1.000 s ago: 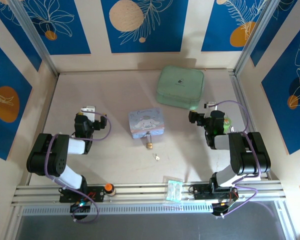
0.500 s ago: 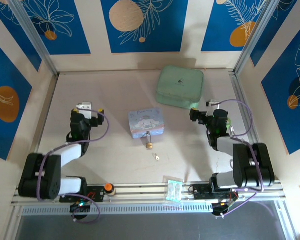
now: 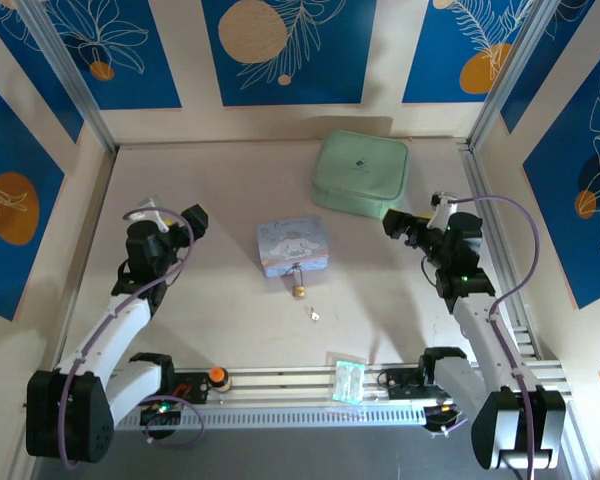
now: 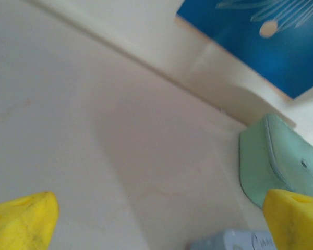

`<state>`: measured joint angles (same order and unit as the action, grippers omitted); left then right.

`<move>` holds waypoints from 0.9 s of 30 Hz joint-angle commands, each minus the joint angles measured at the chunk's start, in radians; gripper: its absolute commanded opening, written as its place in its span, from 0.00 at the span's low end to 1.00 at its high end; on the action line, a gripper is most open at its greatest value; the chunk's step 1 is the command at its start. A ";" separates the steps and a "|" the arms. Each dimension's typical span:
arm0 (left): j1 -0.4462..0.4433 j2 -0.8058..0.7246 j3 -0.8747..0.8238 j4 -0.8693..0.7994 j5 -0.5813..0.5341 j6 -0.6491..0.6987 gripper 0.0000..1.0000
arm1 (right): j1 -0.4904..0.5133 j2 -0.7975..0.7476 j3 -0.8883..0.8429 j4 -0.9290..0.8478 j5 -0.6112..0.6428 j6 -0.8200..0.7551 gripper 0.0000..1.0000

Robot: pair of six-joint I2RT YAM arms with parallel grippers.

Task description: Unlock the padlock with the key

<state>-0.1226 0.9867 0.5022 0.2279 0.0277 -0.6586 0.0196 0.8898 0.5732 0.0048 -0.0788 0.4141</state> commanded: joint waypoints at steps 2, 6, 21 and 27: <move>-0.112 -0.005 0.027 -0.249 0.059 -0.121 1.00 | 0.107 0.021 0.047 -0.258 -0.063 0.056 1.00; -0.236 0.008 0.045 -0.303 0.060 -0.119 0.99 | 0.292 0.051 0.060 -0.337 0.093 0.068 0.99; -0.676 0.040 0.018 -0.271 -0.137 -0.300 1.00 | 0.877 0.345 0.100 -0.340 0.365 0.312 0.61; -0.753 0.061 -0.016 -0.192 -0.189 -0.459 1.00 | 1.001 0.479 0.146 -0.323 0.428 0.391 0.49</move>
<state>-0.8558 1.0431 0.5163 -0.0242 -0.1081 -1.0115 0.9901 1.3399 0.6830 -0.3187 0.2901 0.7376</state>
